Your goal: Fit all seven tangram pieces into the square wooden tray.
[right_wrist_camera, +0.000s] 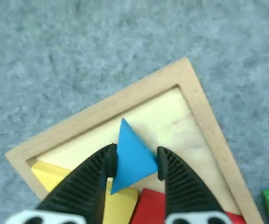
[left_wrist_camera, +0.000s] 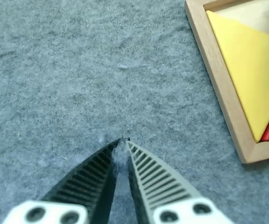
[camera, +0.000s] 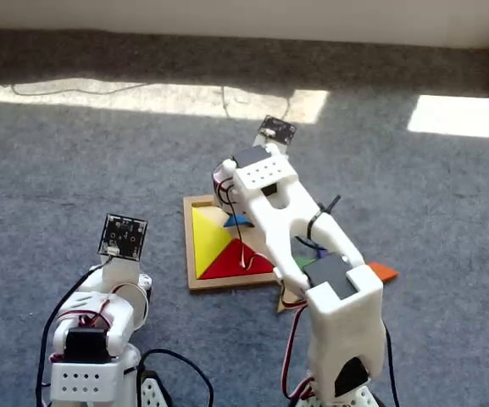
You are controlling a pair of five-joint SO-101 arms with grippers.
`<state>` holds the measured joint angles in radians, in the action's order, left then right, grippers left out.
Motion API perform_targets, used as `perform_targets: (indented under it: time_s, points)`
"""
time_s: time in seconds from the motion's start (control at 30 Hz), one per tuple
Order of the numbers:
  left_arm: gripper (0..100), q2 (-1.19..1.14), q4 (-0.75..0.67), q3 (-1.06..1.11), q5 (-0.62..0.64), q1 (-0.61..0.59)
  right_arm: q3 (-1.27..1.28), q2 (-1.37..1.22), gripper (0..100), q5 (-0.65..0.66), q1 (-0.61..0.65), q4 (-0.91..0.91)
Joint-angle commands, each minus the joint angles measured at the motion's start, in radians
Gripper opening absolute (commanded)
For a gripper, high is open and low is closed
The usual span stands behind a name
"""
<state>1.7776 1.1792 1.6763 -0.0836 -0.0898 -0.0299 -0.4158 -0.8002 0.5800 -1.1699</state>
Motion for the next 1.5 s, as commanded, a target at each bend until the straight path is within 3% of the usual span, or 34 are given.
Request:
perform_targets:
  time_s: [0.0,0.3,0.5,0.77,1.13,1.47]
  points:
    - [1,0.041,0.005,0.021,-0.003,-0.015,-0.056,0.018,20.1,-0.049,0.018,0.013]
    - [1,0.041,0.005,0.021,-0.003,-0.015,-0.077,0.048,15.4,0.018,0.016,-0.01]
    - [1,0.041,0.005,0.021,-0.003,-0.015,-0.071,0.213,0.0,0.161,-0.015,-0.012]
    - [1,0.041,0.005,0.021,-0.003,-0.015,0.091,0.285,0.5,0.342,-0.085,-0.022]
    - [1,0.041,0.005,0.021,-0.003,-0.015,0.438,0.285,0.5,0.542,-0.11,0.423]
    - [1,0.041,0.005,0.021,-0.003,-0.015,0.478,0.291,0.5,0.554,0.042,0.44]
